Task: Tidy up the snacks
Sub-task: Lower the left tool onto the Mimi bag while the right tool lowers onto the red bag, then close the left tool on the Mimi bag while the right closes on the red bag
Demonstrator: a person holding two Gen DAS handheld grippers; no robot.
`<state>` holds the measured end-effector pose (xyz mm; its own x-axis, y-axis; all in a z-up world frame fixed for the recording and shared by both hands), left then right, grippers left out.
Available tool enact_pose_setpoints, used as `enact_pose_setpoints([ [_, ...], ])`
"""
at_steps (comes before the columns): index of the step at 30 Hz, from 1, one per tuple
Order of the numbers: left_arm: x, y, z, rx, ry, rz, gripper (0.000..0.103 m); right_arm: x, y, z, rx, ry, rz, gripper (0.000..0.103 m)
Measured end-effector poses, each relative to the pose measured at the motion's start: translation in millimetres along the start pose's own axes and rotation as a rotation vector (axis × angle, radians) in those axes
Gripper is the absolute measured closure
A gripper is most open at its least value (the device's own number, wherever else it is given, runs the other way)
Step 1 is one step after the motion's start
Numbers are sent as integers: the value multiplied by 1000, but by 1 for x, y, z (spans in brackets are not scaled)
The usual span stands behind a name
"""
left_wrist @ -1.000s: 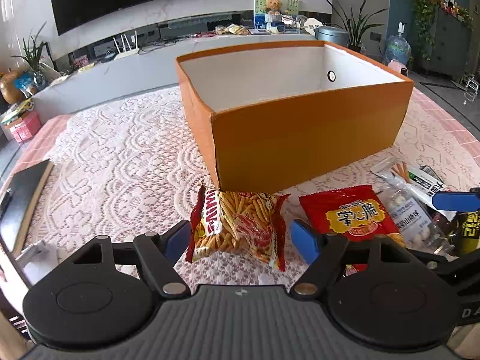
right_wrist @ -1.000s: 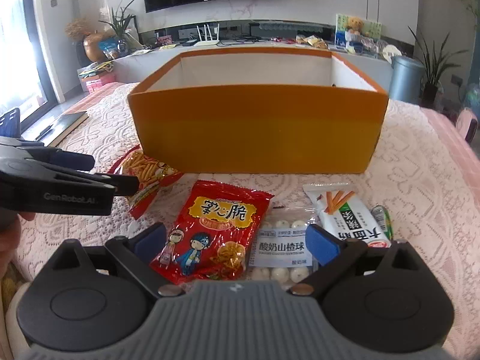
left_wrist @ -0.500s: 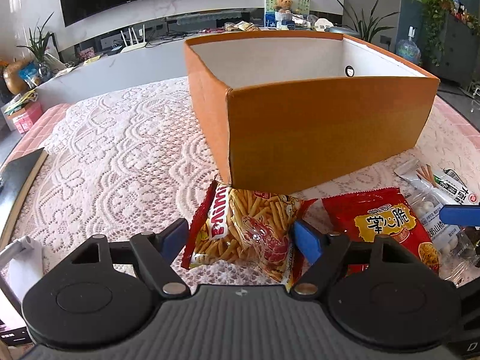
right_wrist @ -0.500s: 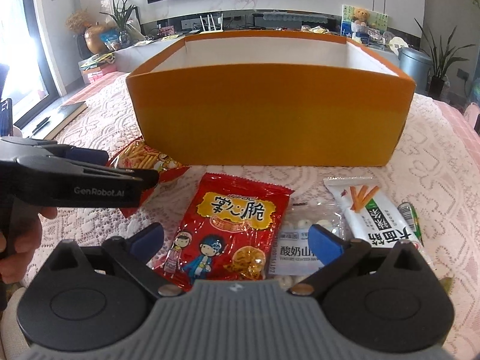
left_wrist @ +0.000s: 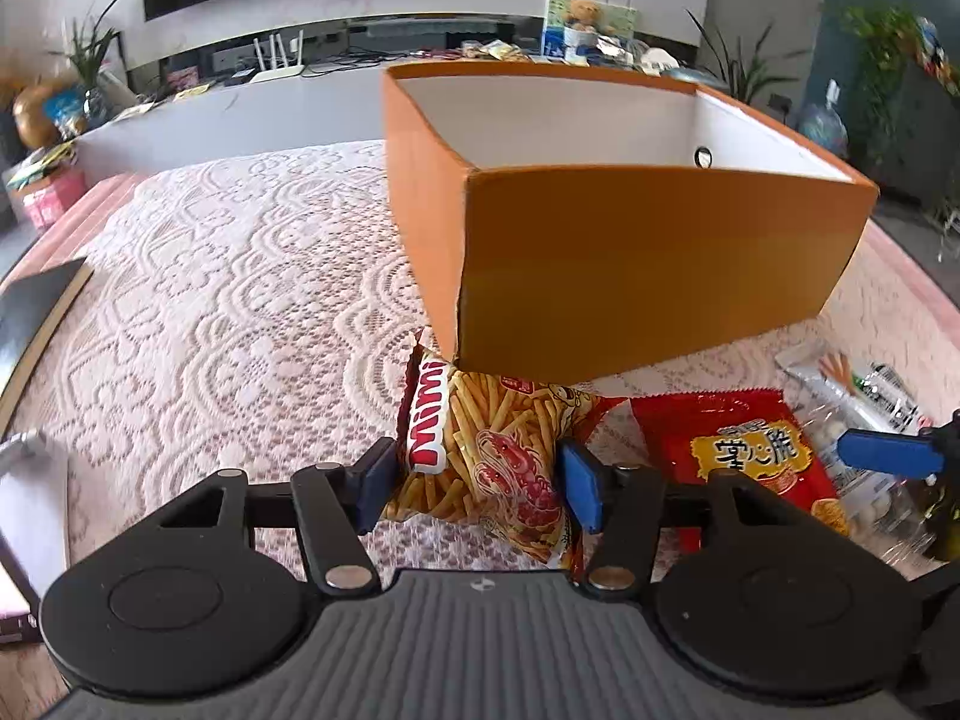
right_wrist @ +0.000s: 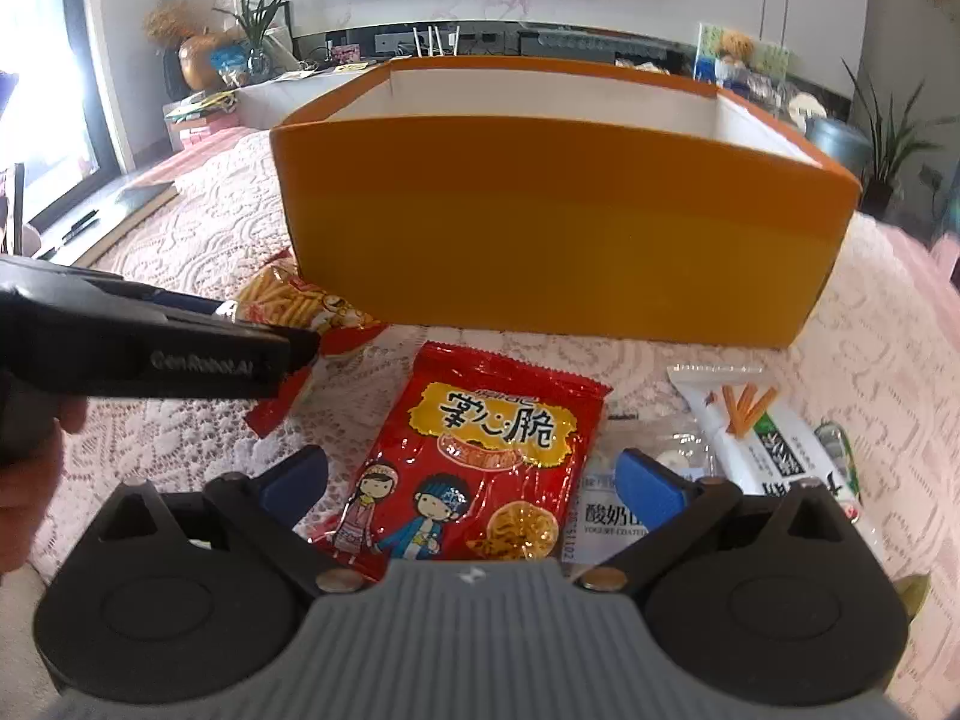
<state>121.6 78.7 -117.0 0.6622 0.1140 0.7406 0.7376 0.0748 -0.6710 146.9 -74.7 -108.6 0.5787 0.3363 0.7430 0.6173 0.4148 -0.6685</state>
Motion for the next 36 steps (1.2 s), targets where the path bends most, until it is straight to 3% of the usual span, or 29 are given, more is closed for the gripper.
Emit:
enact_pose_setpoints([
  [6,-2,-17,-4,10,9,-39,38,-1,4,3,-10,-9,3,4],
  [17,-4,-17,-2,22,6,-32,38,-1,11,5,-13,38,12,4],
  [26,-5,-15,1,8,-25,-10,38,-4,17,16,-72,-57,15,7],
  [36,-6,-12,-2,1,-9,5,38,-5,15,20,-85,-84,5,21],
])
Point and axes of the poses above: each gripper's, at about its wrist camera, not at the fingertips, and y roughly the way its jaws point, z to its left, x to its top, the point moved 5 cm from there along y, roughly the way its jaws point, and after that the axes turned 3 degrees about -z, right-handed, at the moved point
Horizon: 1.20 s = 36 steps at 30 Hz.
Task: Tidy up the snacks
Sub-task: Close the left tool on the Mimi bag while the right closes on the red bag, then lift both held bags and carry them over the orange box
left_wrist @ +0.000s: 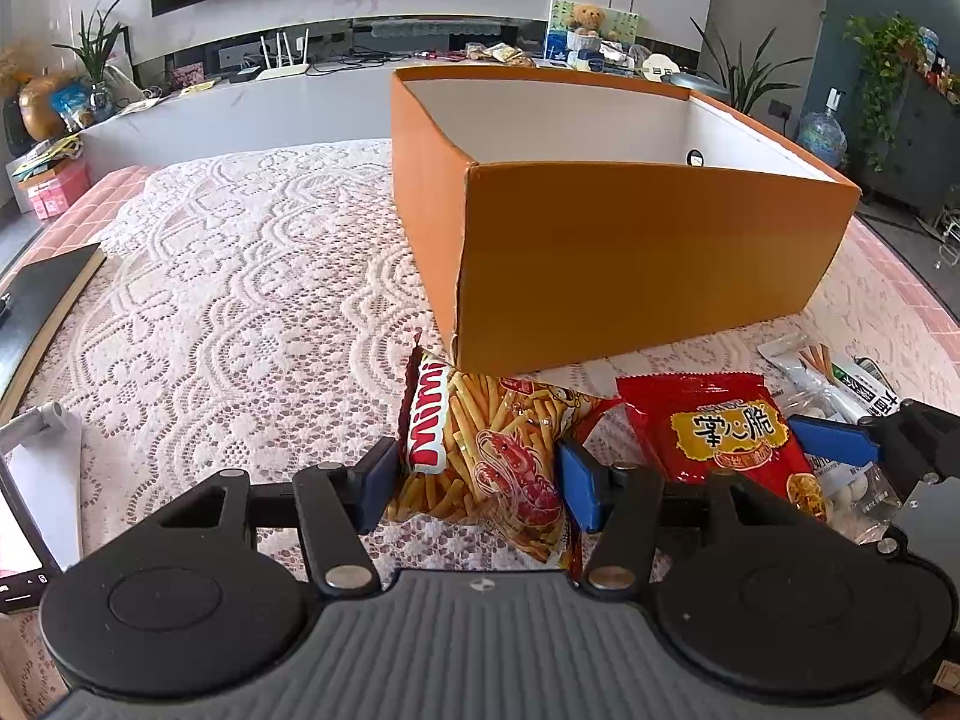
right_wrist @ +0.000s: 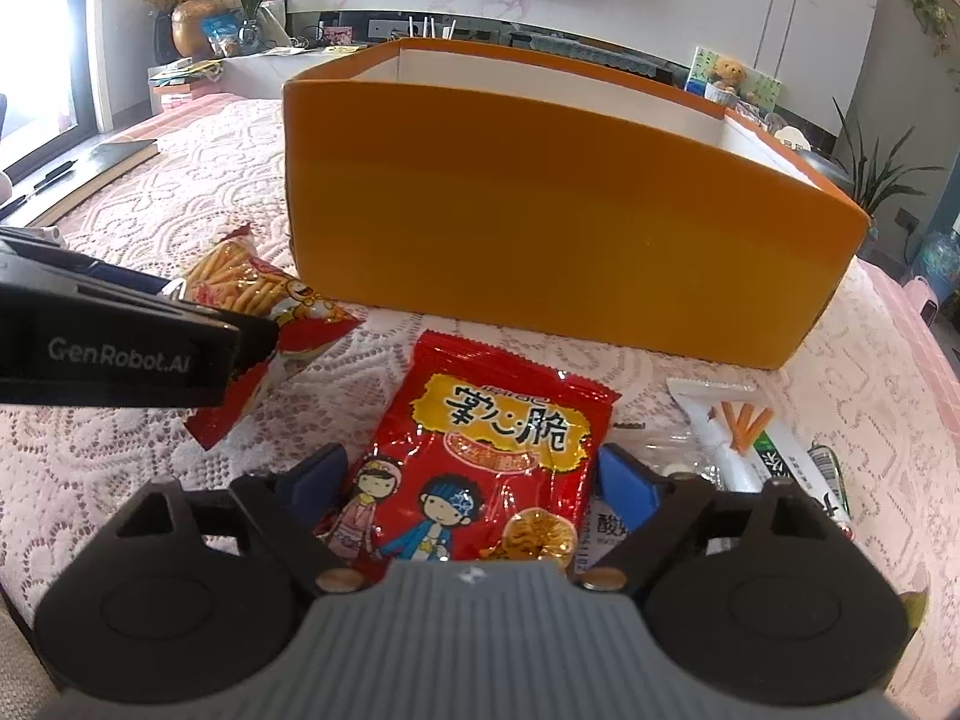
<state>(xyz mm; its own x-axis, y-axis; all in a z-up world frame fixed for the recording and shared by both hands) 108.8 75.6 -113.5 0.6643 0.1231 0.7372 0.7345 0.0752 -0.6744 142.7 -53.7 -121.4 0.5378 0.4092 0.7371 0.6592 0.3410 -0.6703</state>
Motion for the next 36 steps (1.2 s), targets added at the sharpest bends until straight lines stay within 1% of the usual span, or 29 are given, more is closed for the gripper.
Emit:
enact_pose_setpoints([
  [1,0,0,0,0,1,0,38,-1,-1,0,0,-2,-3,22],
  [2,0,0,-1,1,1,1,38,0,-2,0,1,-2,-4,27],
  [5,0,-2,0,2,-3,-2,38,0,-4,-1,9,2,-10,30],
  [11,0,-14,2,4,-23,-17,38,4,-18,-7,25,12,-33,31],
  [15,4,-27,-1,-3,-36,-33,38,8,-37,-12,43,15,-64,31],
  [20,13,-47,-9,-29,-56,-65,38,14,-63,-26,74,42,-100,31],
  [29,46,-78,-19,-61,-66,-100,38,37,-107,-60,154,125,-159,31],
  [33,71,-85,-21,-83,-50,-114,38,54,-121,-81,181,150,-187,31],
  [36,93,-87,-25,-100,-12,-125,38,70,-127,-98,192,166,-203,31],
])
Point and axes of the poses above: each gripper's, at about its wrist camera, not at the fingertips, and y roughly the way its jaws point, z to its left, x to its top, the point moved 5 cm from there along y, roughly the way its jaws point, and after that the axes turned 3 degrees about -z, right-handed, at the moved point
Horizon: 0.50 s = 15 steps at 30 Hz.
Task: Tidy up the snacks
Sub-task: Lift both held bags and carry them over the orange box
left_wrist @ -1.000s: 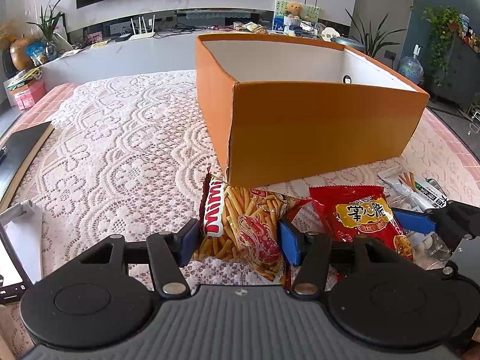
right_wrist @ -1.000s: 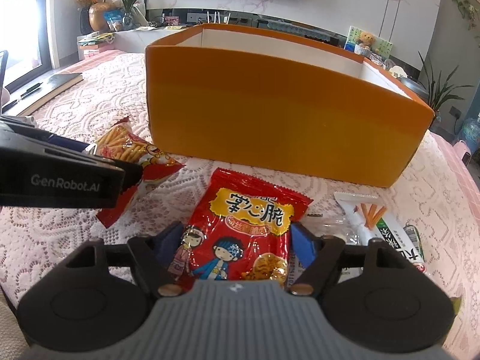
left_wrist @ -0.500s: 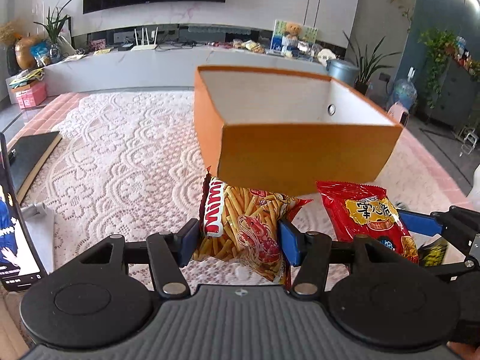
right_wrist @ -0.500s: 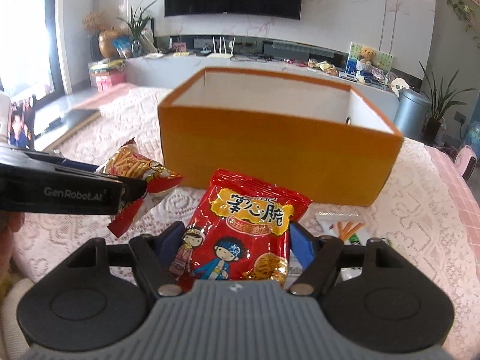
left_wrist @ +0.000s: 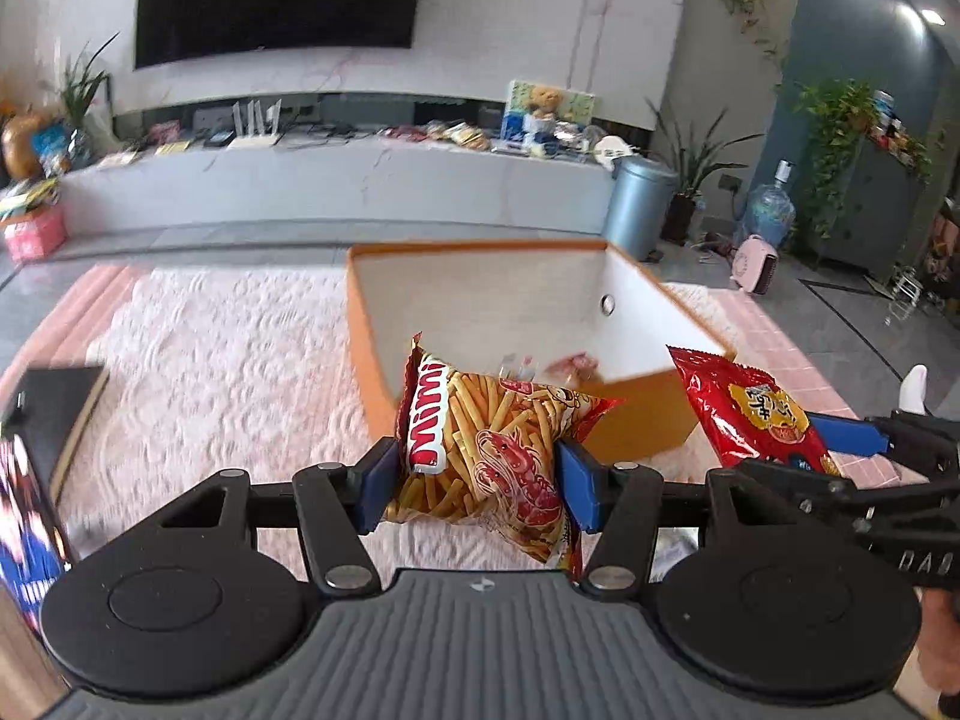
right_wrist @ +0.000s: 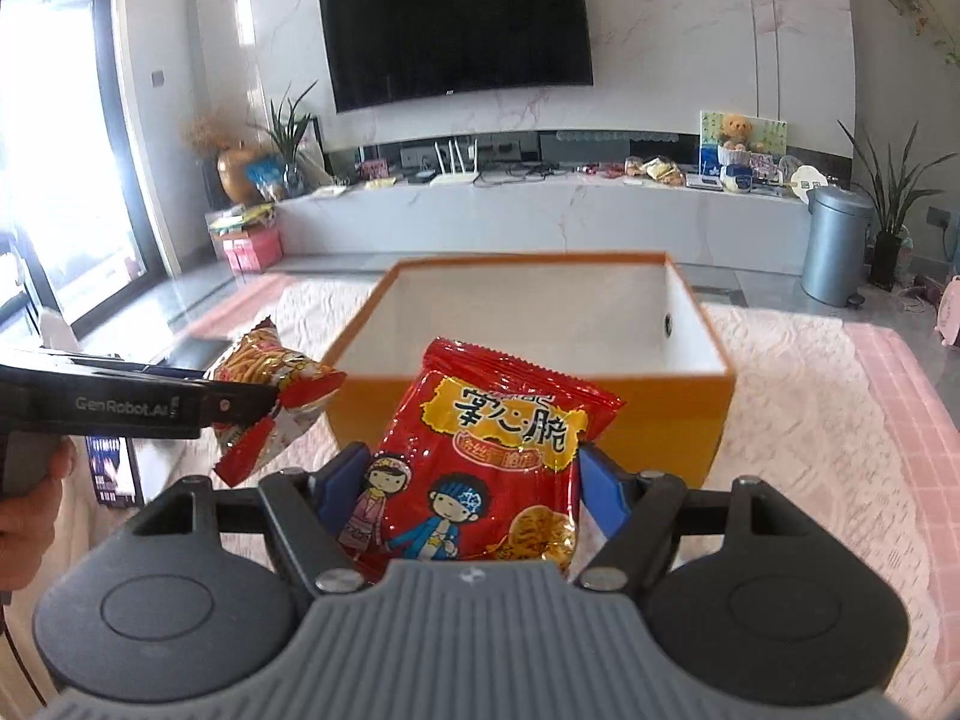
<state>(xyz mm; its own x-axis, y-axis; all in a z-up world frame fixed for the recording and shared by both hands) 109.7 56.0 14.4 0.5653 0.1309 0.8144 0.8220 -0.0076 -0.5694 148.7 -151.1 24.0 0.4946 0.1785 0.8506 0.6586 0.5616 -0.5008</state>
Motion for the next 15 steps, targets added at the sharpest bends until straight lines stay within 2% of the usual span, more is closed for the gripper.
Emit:
enact_pose_setpoints([
  [8,45,31,-6,-16,45,39,38,50,16,-35,72,114,11,31],
  [15,65,73,-15,3,162,95,38,83,56,-57,87,173,47,31],
])
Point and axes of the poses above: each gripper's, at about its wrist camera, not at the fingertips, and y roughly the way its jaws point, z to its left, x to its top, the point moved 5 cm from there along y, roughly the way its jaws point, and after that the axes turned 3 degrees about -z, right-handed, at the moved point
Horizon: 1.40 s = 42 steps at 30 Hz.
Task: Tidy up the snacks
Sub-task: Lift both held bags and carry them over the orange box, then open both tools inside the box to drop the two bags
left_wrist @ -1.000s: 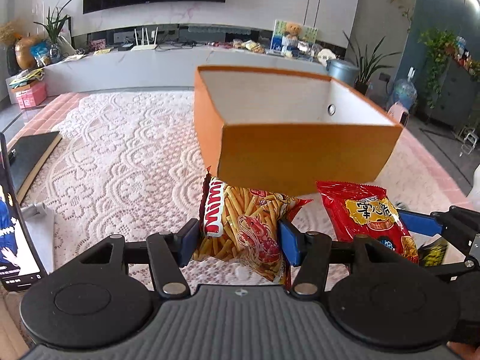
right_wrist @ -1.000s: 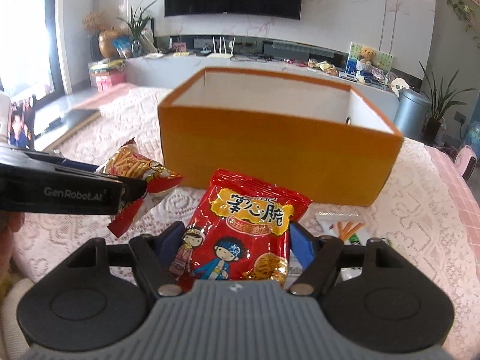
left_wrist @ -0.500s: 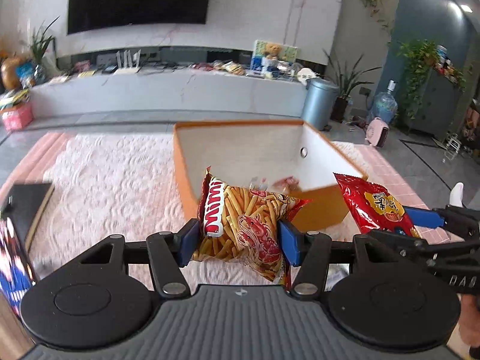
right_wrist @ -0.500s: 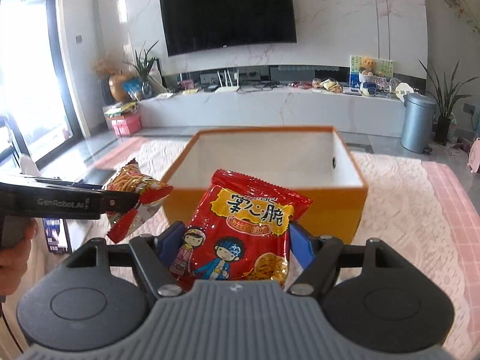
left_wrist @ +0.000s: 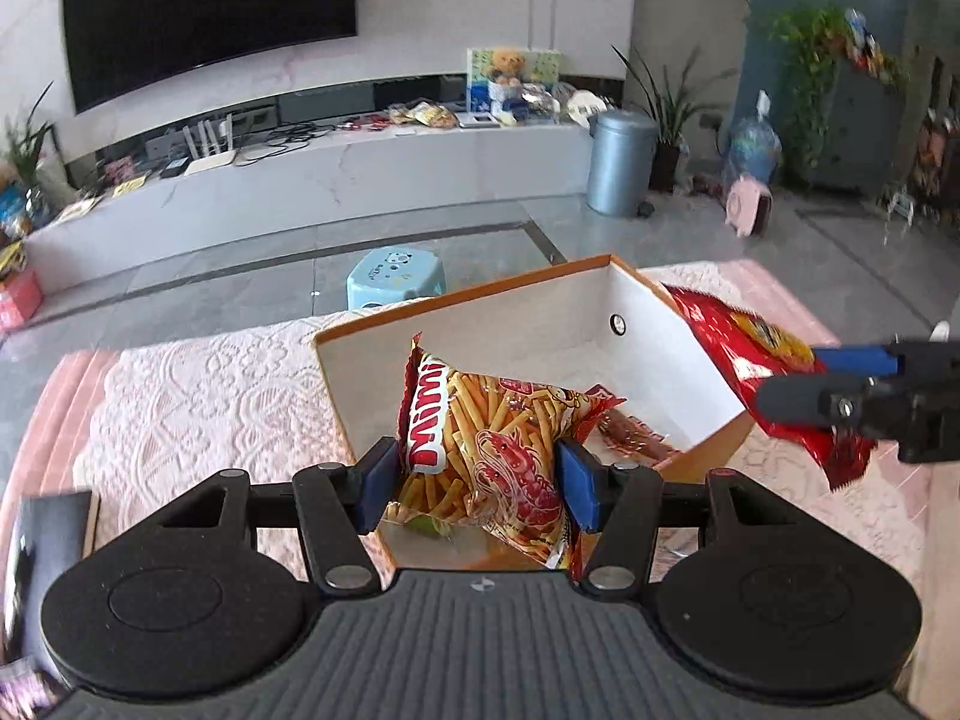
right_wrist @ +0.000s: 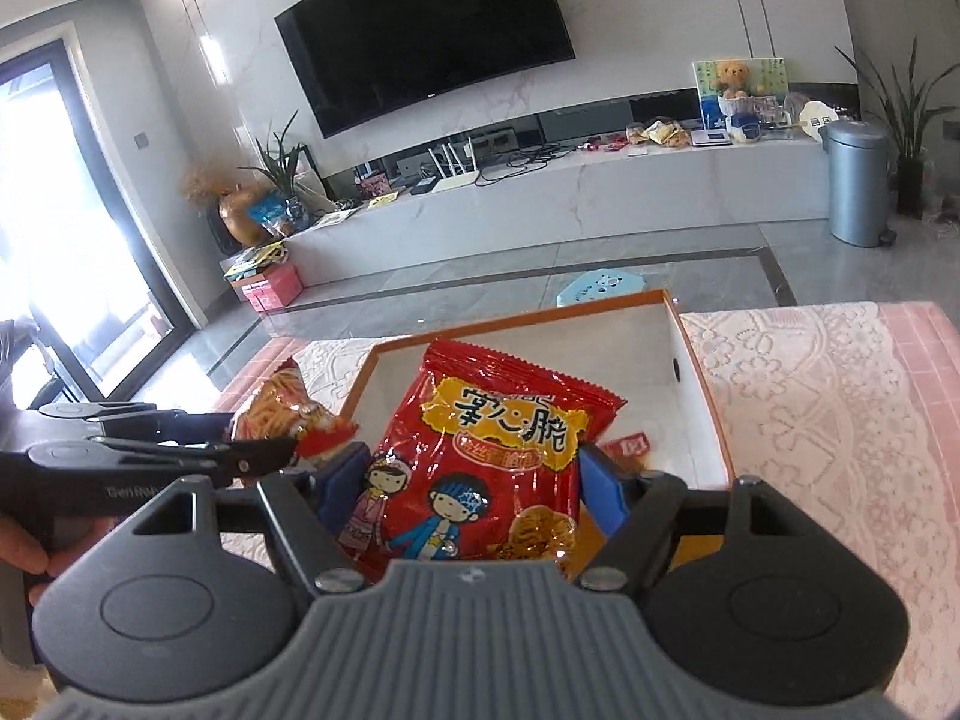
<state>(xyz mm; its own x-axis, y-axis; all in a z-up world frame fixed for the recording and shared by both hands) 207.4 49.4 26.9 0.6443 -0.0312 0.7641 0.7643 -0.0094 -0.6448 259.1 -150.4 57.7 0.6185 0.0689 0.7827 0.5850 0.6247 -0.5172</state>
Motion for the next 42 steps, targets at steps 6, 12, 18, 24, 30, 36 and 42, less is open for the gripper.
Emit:
enact_pose_setpoints([
  [6,10,37,-7,10,153,57,38,20,46,-10,20,1,57,31],
  [12,8,78,-9,15,328,162,38,29,102,-29,9,-13,168,31],
  [18,2,118,-6,18,488,280,38,37,156,-40,22,26,286,31],
  [24,-7,140,-4,-25,622,348,38,34,195,-44,21,43,382,31],
  [30,-19,159,0,-31,678,427,37,25,232,-40,17,24,497,31],
  [36,-18,170,7,-28,658,454,34,18,254,-32,11,-8,571,31],
  [42,-21,170,6,-23,673,443,29,7,270,-28,8,-14,599,30],
])
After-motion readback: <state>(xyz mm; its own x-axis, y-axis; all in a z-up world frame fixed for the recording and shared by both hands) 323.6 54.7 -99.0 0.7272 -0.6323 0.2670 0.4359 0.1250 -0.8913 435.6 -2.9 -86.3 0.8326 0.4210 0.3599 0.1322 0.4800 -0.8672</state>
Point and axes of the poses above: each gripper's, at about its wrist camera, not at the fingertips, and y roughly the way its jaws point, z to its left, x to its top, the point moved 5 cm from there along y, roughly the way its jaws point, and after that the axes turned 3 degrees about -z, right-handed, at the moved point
